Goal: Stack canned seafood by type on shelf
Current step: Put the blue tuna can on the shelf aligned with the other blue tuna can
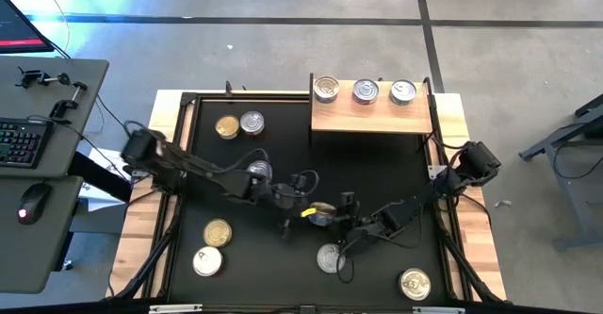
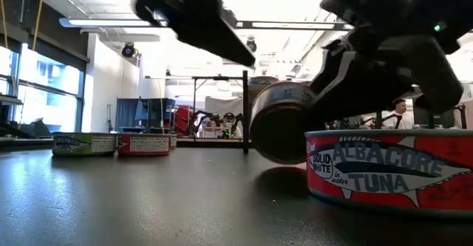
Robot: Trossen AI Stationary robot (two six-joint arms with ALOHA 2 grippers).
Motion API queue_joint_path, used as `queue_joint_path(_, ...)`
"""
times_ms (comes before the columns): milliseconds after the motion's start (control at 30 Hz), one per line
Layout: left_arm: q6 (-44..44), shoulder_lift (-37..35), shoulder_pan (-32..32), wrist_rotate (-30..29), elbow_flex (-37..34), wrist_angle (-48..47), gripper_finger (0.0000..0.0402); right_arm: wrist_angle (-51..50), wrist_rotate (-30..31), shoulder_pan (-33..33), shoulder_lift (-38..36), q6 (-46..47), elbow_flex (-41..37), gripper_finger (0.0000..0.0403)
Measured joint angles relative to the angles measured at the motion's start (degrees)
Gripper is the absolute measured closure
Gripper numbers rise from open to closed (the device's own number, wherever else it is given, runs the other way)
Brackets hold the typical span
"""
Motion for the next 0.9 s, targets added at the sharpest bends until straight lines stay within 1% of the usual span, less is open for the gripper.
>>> queue_joint_path(67, -1.8, -4.2, -1.3, -2.9, -0.1, -7.5, 0.0387, -3.8, 3.4, 0.7, -1.2, 1.7, 1.5, 0.0242)
queue_joint_path(133, -5.6, -8.1, -2.7, -6.3, -1.2, -14.0, 0.0387, -9.0, 7.4, 1.1, -3.3, 2.8, 4.8, 0.0242)
queue_joint_path(200, -9.5, -11.7, -4.6, -9.5, -4.2, -14.9, 0.0386, -16.8, 12.3, 0.2, -5.3, 4.5, 9.0, 0.0242)
queue_joint_path(267, -12.6, -15.0, -6.9, -12.5, -8.8, -11.0, 0.0386, -26.9, 16.4, -1.9, -6.5, 6.8, 13.7, 0.0242)
queue_joint_path(333, -14.9, -17.2, -9.2, -14.6, -14.0, -3.6, 0.0386, -35.9, 17.6, -5.5, -6.9, 6.8, 18.8, 0.0242)
queue_joint_path(367, -15.8, -17.9, -10.3, -15.5, -16.6, 0.4, 0.0386, -39.4, 17.7, -7.6, -7.0, 5.1, 21.2, 0.0242)
queue_joint_path(433, -17.0, -18.7, -12.3, -17.1, -21.4, 9.6, 0.0385, -43.9, 18.2, -12.1, -7.1, -1.8, 24.4, 0.0242)
queue_joint_path(533, -17.8, -18.8, -15.0, -20.2, -27.2, 22.5, 0.0385, -44.4, 18.0, -19.8, -7.0, -15.0, 25.8, 0.0242)
queue_joint_path(633, -17.3, -18.8, -17.0, -22.7, -30.7, 30.3, 0.0385, -42.6, 17.2, -27.4, -7.0, -24.2, 26.0, 0.0242)
queue_joint_path(733, -16.2, -18.8, -18.5, -24.0, -31.7, 31.7, 0.0385, -40.2, 15.0, -33.3, -7.0, -29.5, 24.9, 0.0242)
queue_joint_path(900, -15.5, -18.8, -20.0, -24.0, -31.6, 31.6, 0.0385, -38.0, 7.5, -37.8, -7.0, -30.0, 24.9, 0.0242)
